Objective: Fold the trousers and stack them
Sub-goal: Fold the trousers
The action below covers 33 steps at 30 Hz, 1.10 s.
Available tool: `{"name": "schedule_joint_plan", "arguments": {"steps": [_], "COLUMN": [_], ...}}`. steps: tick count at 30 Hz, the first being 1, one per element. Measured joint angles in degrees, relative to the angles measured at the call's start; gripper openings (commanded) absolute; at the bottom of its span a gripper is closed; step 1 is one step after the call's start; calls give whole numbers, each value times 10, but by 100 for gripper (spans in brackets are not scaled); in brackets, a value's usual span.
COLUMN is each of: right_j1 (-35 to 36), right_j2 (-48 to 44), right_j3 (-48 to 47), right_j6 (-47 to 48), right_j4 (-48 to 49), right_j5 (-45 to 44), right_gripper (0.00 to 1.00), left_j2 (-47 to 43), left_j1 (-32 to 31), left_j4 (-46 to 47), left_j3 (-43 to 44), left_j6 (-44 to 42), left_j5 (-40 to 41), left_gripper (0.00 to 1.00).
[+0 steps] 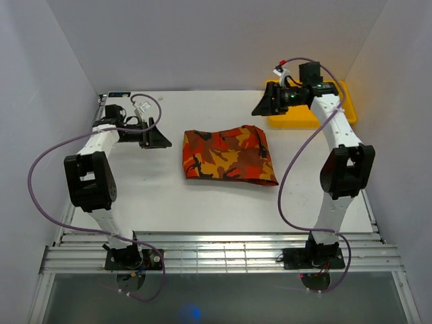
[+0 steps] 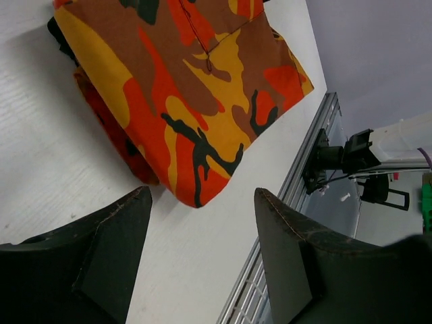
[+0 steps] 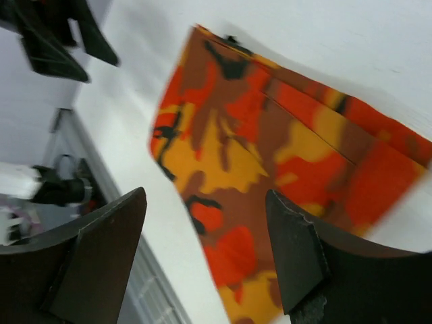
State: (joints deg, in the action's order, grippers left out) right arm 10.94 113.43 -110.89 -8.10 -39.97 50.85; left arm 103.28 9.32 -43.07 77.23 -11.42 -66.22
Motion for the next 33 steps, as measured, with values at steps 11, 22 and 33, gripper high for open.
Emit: {"name": "schedule_joint_plan", "arguments": {"steps": [11,22,33], "right_j1": [-38,-41,-158], "right_j2": [-120,-40,-37], "right_j3": [343,413,313], "right_j6": [309,320,271], "right_j4": [-106,-88,-111], "right_j5": [-125,-177,-60], "right_gripper": [61,70,91], "left_j2": [146,215,210], "left_j1": [-89,-133,-129], "left_j4": [109,158,163], "left_j3": [50,64,51], "left_j6": [143,199,202], "left_j5": [91,87,103], "left_gripper": [65,82,73]}}
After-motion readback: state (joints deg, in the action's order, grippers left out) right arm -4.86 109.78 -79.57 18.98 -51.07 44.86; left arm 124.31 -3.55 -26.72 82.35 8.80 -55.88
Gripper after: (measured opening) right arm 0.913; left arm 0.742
